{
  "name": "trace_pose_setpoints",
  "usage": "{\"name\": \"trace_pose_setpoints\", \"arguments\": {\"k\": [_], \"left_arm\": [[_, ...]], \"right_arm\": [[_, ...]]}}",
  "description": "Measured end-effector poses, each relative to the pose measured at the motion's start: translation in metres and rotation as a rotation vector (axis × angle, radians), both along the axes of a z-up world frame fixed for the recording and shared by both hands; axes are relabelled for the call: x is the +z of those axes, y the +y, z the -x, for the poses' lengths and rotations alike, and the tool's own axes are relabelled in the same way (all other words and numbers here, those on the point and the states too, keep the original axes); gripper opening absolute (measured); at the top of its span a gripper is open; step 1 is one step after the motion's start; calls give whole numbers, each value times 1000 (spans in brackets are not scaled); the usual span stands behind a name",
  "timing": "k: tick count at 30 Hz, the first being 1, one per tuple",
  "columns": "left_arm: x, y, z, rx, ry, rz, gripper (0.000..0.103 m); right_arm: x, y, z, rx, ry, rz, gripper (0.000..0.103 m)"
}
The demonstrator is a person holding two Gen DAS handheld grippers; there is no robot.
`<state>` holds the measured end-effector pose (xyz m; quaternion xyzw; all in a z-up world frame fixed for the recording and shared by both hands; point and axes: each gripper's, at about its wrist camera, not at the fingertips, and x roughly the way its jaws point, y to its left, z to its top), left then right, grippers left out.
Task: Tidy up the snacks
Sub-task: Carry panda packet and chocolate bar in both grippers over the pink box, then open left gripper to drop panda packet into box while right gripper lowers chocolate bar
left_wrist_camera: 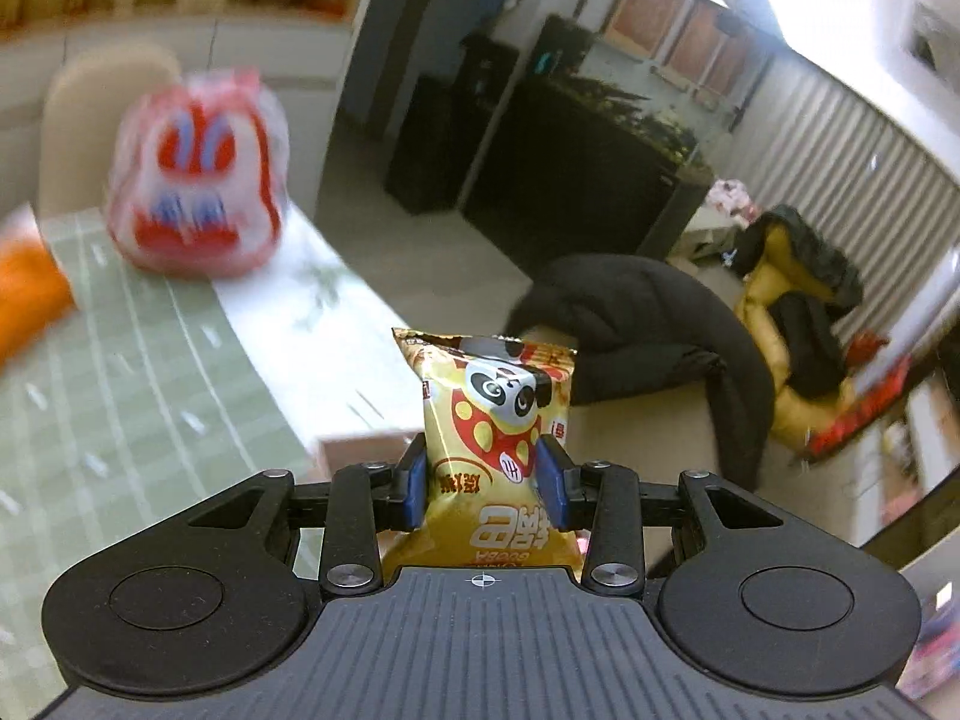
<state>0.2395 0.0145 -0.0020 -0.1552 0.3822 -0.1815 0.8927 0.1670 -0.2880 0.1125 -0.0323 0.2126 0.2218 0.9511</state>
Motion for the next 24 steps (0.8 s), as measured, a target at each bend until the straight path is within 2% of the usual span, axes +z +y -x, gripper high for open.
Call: {"name": "trace_pose_setpoints", "arguments": {"k": [3, 6, 9, 14, 17, 20, 23, 24], "left_arm": [[-42, -3, -25, 31, 119, 54, 42], [-82, -7, -36, 69, 233, 20, 42], [-85, -6, -30, 87, 208, 44, 42], [-50, 10, -16, 164, 56, 98, 42], [-36, 12, -8, 190, 12, 124, 42], [-41, 13, 3, 217, 35, 117, 42], [-56, 12, 10, 236, 114, 141, 42], [-62, 10, 7, 242, 136, 136, 42]], "right_arm": [[-17, -3, -18, 13, 54, 0, 39], [-36, -6, -34, 36, 106, 7, 39], [-52, -9, -51, 60, 148, 3, 39], [-80, -2, -93, 119, 272, -51, 39], [-107, 9, -115, 150, 391, -77, 39], [-144, 18, -139, 159, 532, -82, 39], [-177, 27, -154, 138, 624, -77, 39], [-185, 30, -157, 131, 635, -67, 36]]}}
